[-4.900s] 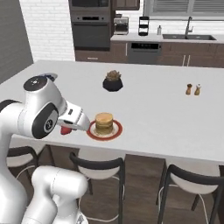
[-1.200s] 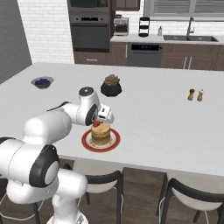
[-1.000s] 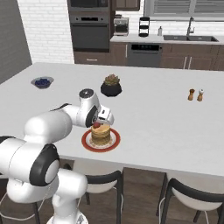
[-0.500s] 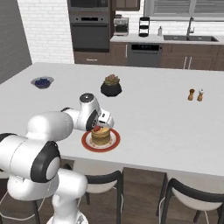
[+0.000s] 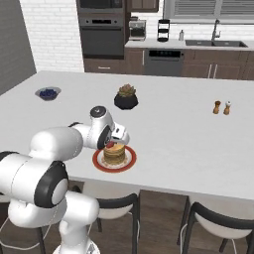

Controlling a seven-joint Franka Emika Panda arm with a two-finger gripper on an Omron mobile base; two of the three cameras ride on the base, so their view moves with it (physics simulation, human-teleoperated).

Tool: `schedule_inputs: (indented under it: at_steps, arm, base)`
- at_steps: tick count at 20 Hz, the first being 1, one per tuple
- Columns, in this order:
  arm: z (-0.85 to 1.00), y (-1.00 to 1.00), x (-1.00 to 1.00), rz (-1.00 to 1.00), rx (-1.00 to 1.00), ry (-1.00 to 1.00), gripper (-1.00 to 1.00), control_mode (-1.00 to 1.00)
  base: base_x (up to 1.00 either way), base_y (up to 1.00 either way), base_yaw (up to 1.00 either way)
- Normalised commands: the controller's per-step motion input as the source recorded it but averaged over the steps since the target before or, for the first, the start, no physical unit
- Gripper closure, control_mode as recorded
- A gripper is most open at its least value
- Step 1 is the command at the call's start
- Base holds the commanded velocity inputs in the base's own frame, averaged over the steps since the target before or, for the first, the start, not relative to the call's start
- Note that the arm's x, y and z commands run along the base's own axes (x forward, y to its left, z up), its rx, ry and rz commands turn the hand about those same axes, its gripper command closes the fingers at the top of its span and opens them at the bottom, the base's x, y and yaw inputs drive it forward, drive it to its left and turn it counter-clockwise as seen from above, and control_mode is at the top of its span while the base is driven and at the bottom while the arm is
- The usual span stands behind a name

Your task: Take the strawberry from the fridge and place it on top of the pancake, located on the dining counter.

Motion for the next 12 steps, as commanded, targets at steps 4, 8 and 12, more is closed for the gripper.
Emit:
schedule_inputs:
  at_steps: [4,8,12]
  arm:
    - [0.0,-0.16,0.22,0.0,0.0,-0.02,1.0,-1.0]
    - [0.0,-0.09,0.24,0.0,0.0,-0.01,1.0,-1.0]
    - [-0.01,0.0,0.04,0.0,0.0,-0.02,1.0,-1.0]
  base:
    - [0.0,0.0,0.0]
    - [0.0,0.0,0.0]
    - [0.0,0.0,0.0]
